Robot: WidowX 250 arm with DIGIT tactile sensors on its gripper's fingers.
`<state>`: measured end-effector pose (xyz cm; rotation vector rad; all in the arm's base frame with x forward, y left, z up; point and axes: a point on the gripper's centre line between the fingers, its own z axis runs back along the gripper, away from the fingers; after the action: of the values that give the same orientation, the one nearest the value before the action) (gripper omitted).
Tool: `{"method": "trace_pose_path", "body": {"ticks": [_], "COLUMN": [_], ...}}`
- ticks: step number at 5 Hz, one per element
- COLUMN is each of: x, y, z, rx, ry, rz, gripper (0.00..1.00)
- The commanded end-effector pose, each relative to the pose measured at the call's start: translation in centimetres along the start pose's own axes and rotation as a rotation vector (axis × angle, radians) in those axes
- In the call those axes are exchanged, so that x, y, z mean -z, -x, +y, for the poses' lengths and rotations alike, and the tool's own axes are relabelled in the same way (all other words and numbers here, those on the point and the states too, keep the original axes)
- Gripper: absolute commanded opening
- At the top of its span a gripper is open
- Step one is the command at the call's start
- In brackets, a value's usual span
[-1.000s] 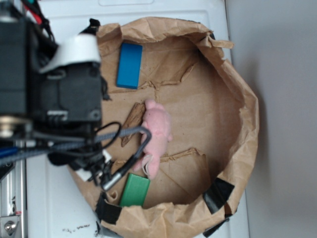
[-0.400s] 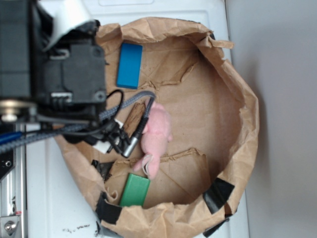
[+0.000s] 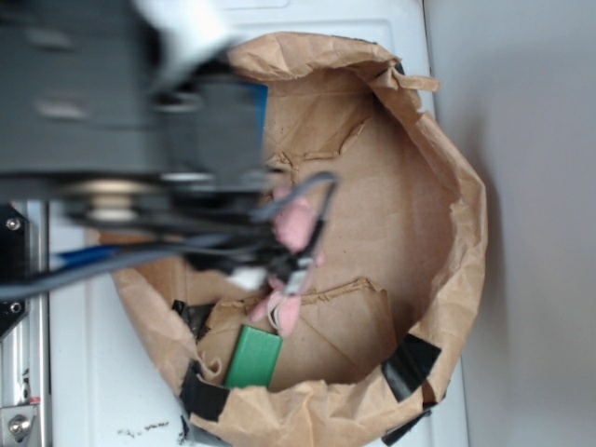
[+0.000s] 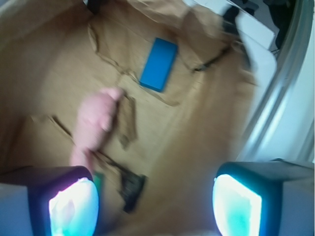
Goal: Grab the blue block.
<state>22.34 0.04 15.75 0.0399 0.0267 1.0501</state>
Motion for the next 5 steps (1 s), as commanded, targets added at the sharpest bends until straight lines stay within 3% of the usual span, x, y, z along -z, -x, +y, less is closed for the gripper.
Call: {"method": "trace_pose_path", "body": {"ticks": [1, 2, 3, 4, 5], "x": [1.8, 3.6, 5.3, 5.8, 5.8], "y": [-2.4, -3.7, -4.5, -5.5, -5.5], "z": [-1.6, -0.1, 4.9, 6.6, 6.6], "rx": [-0.157, -0.255, -0.286, -0.272, -0.272], "ry": [0.049, 0.085, 0.056, 0.096, 0.096], "rz": [-0.070, -0.089, -0.110, -0.146, -0.146], "gripper": [1.00, 1.00, 1.00, 1.00, 1.00]}}
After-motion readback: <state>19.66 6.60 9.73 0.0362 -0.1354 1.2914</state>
